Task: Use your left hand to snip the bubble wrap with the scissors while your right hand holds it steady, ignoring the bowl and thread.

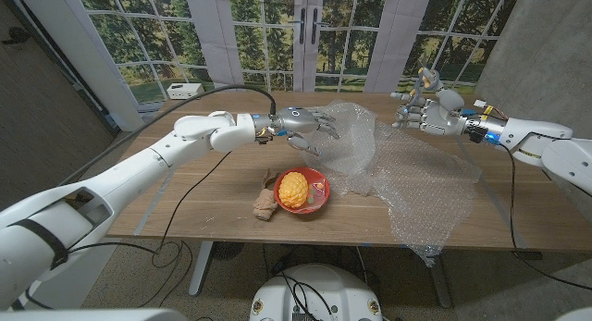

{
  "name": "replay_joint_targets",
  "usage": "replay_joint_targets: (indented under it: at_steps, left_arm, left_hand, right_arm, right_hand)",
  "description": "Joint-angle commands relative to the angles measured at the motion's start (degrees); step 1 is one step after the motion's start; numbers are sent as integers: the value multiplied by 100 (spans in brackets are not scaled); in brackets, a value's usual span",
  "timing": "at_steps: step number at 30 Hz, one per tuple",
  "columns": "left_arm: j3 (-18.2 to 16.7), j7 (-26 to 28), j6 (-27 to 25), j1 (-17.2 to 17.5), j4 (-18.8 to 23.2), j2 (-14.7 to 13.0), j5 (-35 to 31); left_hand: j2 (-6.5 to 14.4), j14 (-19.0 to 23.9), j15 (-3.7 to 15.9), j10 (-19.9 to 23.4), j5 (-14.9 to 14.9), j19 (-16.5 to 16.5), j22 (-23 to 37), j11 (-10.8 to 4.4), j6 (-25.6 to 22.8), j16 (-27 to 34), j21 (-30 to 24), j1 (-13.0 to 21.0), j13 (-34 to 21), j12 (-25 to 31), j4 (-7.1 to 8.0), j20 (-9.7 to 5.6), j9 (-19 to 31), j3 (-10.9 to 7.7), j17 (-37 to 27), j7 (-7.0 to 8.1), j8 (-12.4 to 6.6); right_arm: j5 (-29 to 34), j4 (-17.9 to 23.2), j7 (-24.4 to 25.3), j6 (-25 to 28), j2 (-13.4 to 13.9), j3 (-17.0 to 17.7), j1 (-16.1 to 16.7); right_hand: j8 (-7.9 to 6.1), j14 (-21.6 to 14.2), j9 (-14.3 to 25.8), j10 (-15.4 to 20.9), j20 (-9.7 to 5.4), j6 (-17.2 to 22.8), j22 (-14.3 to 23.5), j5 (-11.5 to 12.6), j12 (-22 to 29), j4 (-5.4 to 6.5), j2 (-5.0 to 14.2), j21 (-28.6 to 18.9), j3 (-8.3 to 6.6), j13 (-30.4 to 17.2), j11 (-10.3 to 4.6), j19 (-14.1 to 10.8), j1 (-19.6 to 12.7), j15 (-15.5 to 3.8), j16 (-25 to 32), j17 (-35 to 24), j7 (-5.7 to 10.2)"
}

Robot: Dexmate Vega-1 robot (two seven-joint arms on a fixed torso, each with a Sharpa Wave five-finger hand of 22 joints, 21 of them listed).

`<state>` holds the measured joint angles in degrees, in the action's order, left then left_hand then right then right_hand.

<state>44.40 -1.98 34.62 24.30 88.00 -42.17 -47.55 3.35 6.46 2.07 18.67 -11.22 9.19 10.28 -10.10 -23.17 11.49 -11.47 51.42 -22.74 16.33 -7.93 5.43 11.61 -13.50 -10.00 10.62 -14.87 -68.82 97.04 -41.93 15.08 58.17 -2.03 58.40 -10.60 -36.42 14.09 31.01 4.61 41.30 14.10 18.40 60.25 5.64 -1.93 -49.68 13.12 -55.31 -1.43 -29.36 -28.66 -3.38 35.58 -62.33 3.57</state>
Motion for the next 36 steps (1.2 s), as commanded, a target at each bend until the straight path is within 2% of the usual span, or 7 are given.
replay_joint_targets:
  at_steps: [1, 8, 14, 18, 30, 33, 36]
  left_arm:
    - [110, -336, -90, -47, 462, -24, -315]
    - [110, -275, -297, 102, 794, -80, -723]
    - [161, -204, -294, 117, 771, -69, -832]
    - [192, -257, -253, 150, 833, -110, -846]
    - [177, -152, -502, 361, 857, -153, -983]
    - [206, -131, -529, 371, 856, -159, -1051]
    - [222, -149, -575, 374, 841, -154, -1070]
  left_hand:
    - [23, 78, 377, 120, -8, -17, 21, -45, -163, 49, -13, 26, -24, 50, -43, 29, 14, -24, -24, 21, -45]
    - [35, 87, 392, 214, -14, -45, 22, -62, -272, 38, -6, 53, -30, 74, -60, 54, 16, -37, -23, 15, -56]
    - [79, 97, 364, 180, -19, -51, 24, -4, -262, 34, -8, 74, -33, 50, -58, 83, 18, -59, -25, -19, -29]
    - [78, 116, 393, 230, -19, -42, 25, -45, -292, 36, -13, 73, -34, 62, -60, 58, 18, -58, -25, 7, -26]
    - [132, 131, 369, 229, -36, -40, 26, -8, -220, 27, -19, 155, -39, 43, -90, 92, 20, -107, -25, -44, 40]
    - [136, 164, 381, 391, -36, -27, 26, -52, -540, 30, -27, 159, -50, 88, -86, 82, 24, -109, -26, 0, -48]
    - [133, 181, 378, 405, -36, -23, 26, -57, -538, 35, -28, 159, -52, 90, -86, 71, 24, -108, -27, -11, -39]
  right_arm:
    - [-42, 48, -5, -40, 34, 93, 118]
    - [-63, 69, -14, -26, 44, 133, 171]
    - [-104, 107, 8, 4, 53, 189, 238]
    - [-96, 89, -16, -13, 32, 185, 240]
    - [-111, 105, -131, -25, -6, 151, 227]
    - [-140, 130, -142, -1, -4, 157, 239]
    - [-117, 169, -169, -14, 22, 166, 266]
  right_hand:
    - [-38, -2, 4, 24, 2, -699, -1, 20, 36, 2, 26, -36, 48, -4, -24, 16, -13, -321, -8, -5, -696]
    - [-36, 3, -12, 16, 0, -705, -13, 19, 33, 8, 32, -35, 65, 5, -34, 21, -12, -311, -10, -8, -700]
    - [-39, -9, -29, 24, 1, -701, -24, 19, 44, 11, 39, -37, 82, 3, -40, 23, -18, -316, -19, 11, -696]
    - [-39, 2, -36, 22, 3, -703, -29, 19, 38, 14, 43, -37, 90, 16, -35, 25, -20, -323, -15, -3, -696]
    - [-43, 0, -62, 35, -3, -693, -53, 17, 35, 19, 19, -25, 138, 47, -4, 52, -15, -319, -35, 26, -696]
    - [-35, 10, -72, 4, 1, -713, -65, 17, 36, 27, 12, -23, 159, 34, -5, 53, -4, -300, -45, 33, -698]
    - [-22, 44, -79, -18, 4, -749, -72, 18, 22, 28, 4, -17, 173, 49, 0, 65, -2, -311, -62, 37, -707]
